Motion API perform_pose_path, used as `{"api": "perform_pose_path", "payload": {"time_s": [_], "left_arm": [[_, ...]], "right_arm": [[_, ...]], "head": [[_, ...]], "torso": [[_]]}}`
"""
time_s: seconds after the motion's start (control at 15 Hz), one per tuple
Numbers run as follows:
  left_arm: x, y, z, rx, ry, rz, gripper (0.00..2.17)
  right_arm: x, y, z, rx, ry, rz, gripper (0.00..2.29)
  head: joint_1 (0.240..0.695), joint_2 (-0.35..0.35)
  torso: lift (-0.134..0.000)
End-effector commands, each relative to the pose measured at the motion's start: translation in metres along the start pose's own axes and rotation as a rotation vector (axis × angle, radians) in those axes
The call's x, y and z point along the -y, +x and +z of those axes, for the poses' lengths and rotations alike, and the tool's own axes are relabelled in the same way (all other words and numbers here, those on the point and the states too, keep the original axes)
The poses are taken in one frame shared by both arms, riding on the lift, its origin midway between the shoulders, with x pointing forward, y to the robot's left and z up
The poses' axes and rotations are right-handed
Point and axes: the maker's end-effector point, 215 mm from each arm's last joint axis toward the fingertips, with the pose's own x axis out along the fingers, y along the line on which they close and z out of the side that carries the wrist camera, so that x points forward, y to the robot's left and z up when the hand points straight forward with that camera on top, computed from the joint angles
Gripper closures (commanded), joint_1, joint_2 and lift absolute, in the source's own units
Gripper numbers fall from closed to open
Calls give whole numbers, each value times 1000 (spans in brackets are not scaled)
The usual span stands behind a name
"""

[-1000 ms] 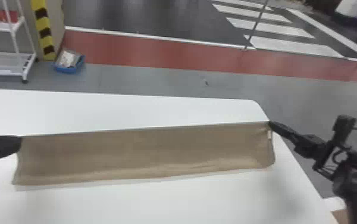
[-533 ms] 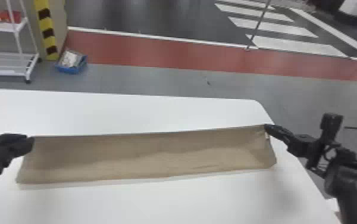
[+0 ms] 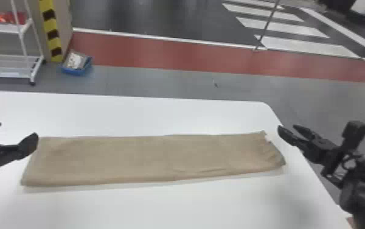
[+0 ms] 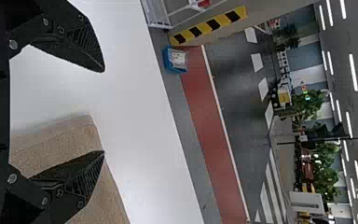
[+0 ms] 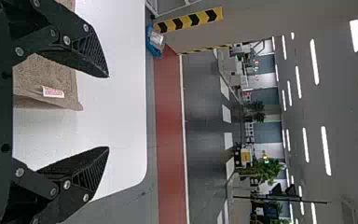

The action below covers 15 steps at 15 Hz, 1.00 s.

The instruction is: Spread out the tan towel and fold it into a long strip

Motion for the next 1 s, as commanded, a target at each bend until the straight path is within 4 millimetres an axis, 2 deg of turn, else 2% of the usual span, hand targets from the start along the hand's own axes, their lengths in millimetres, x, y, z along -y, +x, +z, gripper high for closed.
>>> {"api": "perform_pose_path", "payload": {"time_s": [0.0, 0.07, 0.2, 0.33, 0.47, 0.6, 0.87, 0.93], "left_arm": [[3, -13, -6, 3, -7, -2, 22], [7, -18, -10, 1, -21, -14, 26], [0, -23, -22, -12, -86, -32, 29], [-9, -24, -23, -7, -124, -29, 33], [-9, -20, -22, 4, -202, -64, 36], [-8, -18, -34, -17, -229, -73, 36], [-1, -16, -38, -18, -275, -100, 36], [2, -14, -36, -15, -277, -105, 36]], "right_arm": [[0, -17, -7, -14, 48, -1, 56], [-3, -27, -15, -41, 96, 6, 56], [-5, -38, -30, -79, 88, 8, 113], [-4, -42, -37, -93, 92, 11, 194], [-2, -44, -44, -106, 102, 11, 194], [-7, -47, -57, -129, 136, 24, 194], [-11, -54, -58, -116, 168, 47, 194], [-12, -54, -63, -138, 186, 45, 191]], "head": [[695, -267], [695, -271], [695, -282], [695, -282], [695, -275], [695, -274], [695, -271], [695, -272]], "torso": [[-124], [-124], [-124], [-124], [-124], [-124], [-124], [-124]]}}
